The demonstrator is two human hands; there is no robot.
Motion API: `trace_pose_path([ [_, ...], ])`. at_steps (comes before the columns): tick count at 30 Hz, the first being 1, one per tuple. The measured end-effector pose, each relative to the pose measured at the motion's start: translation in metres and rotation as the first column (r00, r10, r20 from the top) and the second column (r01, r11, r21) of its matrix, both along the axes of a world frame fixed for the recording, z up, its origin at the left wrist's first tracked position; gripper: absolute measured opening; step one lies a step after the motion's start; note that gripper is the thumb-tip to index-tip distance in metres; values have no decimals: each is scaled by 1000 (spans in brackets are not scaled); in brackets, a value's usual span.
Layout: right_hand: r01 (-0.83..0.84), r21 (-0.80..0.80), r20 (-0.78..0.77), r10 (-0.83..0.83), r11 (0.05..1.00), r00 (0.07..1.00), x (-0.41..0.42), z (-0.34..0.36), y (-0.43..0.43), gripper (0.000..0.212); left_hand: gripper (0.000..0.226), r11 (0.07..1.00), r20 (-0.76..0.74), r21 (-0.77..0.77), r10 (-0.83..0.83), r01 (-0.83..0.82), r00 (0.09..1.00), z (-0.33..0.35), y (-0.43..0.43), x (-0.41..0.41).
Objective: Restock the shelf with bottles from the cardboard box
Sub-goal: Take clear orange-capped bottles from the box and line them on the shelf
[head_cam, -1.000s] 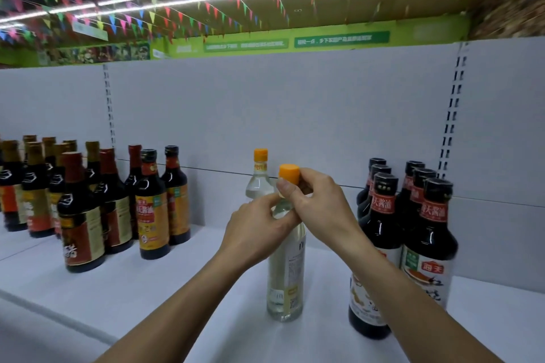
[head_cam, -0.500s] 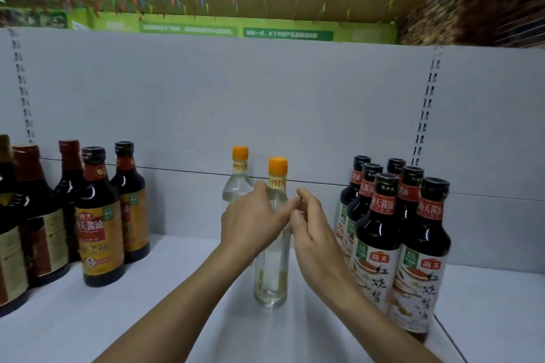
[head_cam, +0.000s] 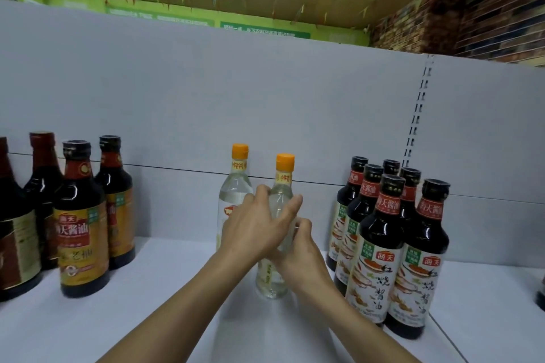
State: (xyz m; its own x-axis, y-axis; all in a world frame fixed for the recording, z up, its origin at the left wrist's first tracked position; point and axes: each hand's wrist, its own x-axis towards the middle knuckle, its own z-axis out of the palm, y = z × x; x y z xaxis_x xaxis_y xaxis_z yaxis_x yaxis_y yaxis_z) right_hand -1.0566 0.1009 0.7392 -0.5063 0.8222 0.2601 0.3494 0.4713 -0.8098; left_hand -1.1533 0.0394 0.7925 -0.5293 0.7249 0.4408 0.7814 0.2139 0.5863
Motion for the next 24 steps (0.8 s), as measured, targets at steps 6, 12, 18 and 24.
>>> trace_pose_path([
  [6,-55,-40,-27,54,998,998,4,5,17,69,45,935,33,346,77,-83,997,-24,-20,-47],
  [12,-109,-129,-123,93,986,988,3,2,25,64,75,946,98,315,45,-74,994,-47,-11,-69],
  [18,-125,-151,-189,96,981,977,2,-5,33,49,88,968,275,252,-90,18,957,-63,0,-76],
  [24,-182,-98,-223,157,978,962,0,-10,44,43,66,984,410,157,-138,79,902,-77,0,-88],
])
